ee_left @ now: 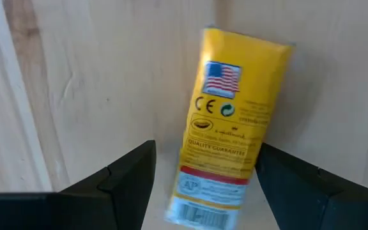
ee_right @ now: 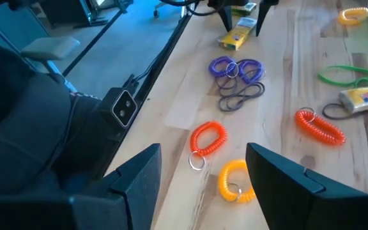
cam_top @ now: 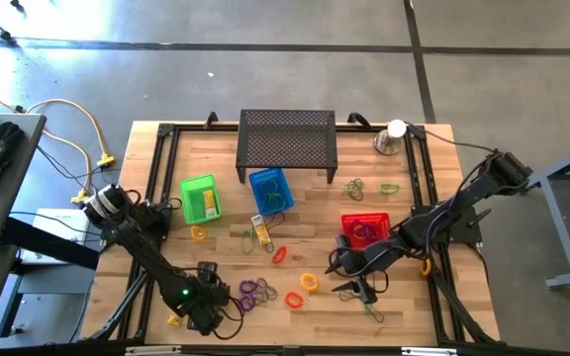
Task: Pick & Place Office Desk Supplies
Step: Put the yellow crayon box into the green basket
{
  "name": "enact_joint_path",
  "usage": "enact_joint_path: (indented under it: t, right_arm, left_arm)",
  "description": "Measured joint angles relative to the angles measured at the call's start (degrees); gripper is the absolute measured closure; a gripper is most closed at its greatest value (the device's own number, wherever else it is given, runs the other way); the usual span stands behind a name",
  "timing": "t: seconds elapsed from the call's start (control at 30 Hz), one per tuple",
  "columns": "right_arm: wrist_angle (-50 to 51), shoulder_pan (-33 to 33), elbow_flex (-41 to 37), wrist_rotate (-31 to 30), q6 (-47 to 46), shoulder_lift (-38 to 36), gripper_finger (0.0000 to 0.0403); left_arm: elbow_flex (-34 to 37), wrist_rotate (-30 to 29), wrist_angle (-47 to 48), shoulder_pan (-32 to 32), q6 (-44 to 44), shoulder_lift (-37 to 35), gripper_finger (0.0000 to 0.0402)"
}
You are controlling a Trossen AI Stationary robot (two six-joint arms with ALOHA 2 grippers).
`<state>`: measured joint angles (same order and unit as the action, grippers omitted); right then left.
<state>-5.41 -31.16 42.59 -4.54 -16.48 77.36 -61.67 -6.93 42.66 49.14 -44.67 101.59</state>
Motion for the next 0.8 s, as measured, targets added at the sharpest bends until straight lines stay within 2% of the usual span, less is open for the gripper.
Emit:
enact_joint_path:
  t: [0.23, 0.4, 0.57, 0.67, 0.8]
  right_arm:
    - [0.2, -1.1, 0.0, -0.1, -1.5, 0.0, 0.0186]
    - [0.2, -2.4, 0.0, -2.7, -1.4, 0.0, 0.0186]
    - [0.2, -2.8, 0.0, -3.5, -1.4, 0.0, 0.0186]
    - [0.2, -2.8, 0.0, -3.5, -2.2, 0.0, 0.0186]
    - [0.5, -2.8, 0.0, -3.5, -3.3, 0.0, 0.0186]
  left_arm:
    - [-0.1, 1.0, 0.0, 0.0, -0.3, 0.5, 0.0155]
    - [0.0, 1.0, -0.7, 0.0, -0.6, 0.4, 0.0198]
    - [0.0, 1.8, -0.9, -1.1, -4.5, 0.1, 0.0249]
    - [-0.4, 3.6, -0.4, -2.9, -7.1, -0.1, 0.0263]
    - [-0.7, 6.3, 0.0, -6.9, -4.7, -1.7, 0.0268]
